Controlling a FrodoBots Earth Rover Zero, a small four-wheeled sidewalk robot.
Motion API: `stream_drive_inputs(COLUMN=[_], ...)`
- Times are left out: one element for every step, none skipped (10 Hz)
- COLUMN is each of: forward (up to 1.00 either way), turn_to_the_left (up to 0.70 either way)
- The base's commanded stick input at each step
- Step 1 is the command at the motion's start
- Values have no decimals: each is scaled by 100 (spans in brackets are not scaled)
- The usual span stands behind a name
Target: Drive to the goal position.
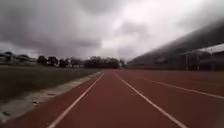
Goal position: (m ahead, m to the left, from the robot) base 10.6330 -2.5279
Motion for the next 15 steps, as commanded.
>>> stream_drive_inputs(forward=[70,70,70,70,70,70,70,70,70,70,70,70,70,70,70], turn_to_the_left=[0,1,7,8,5,2,1,3,5,6,3,1,0,0,0])
